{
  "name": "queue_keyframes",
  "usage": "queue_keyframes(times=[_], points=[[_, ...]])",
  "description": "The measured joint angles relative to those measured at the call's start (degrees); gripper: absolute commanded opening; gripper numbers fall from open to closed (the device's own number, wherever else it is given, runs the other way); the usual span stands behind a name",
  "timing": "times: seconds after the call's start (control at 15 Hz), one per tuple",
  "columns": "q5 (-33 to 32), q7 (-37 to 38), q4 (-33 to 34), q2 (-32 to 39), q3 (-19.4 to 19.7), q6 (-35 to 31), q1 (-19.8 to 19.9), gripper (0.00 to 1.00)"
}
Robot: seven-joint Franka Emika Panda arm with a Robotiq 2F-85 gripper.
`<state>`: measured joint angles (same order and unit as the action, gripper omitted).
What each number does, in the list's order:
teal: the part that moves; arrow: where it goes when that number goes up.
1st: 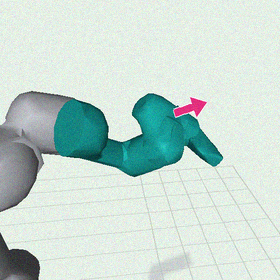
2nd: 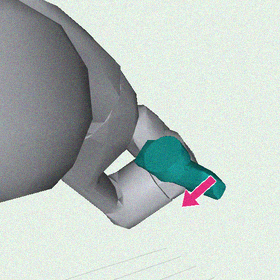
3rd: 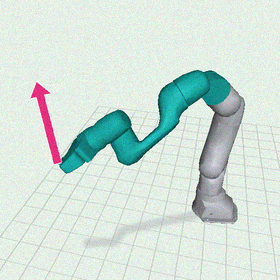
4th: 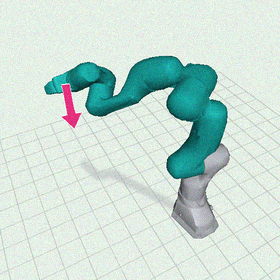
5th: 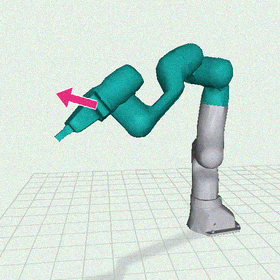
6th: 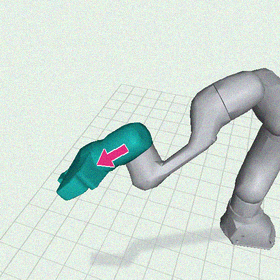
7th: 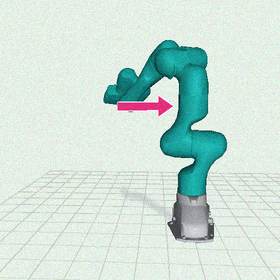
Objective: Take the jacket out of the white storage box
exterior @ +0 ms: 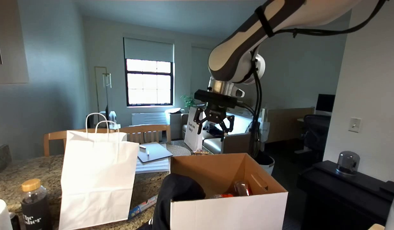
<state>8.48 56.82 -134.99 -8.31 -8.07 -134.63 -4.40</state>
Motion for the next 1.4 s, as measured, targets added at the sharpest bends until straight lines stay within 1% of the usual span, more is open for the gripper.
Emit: queue_keyframes(times=[0.2,0.33,0.47,0.67,0.8,0.93,1.07,1.2,1.4], points=[[6.58,0.46,0.64,3.60,-0.36,3.73,-1.87,1.00],[10.07,1.94,1.74,7.14,-0.41,4.51,-2.57,1.00],[12.81,3.85,3.66,10.98,-0.08,4.71,-2.57,1.00],[16.64,6.61,6.75,15.93,1.52,4.79,-2.34,1.00],[19.90,7.70,8.03,18.79,2.17,5.94,-2.30,1.00],[23.04,9.31,8.75,21.29,2.14,7.63,-2.43,1.00],[25.88,10.46,9.32,23.43,1.89,7.75,-2.66,1.00],[26.12,11.34,10.30,25.09,1.86,5.37,-3.04,1.00],[26.11,11.35,11.56,26.59,1.93,-0.76,-3.64,1.00]])
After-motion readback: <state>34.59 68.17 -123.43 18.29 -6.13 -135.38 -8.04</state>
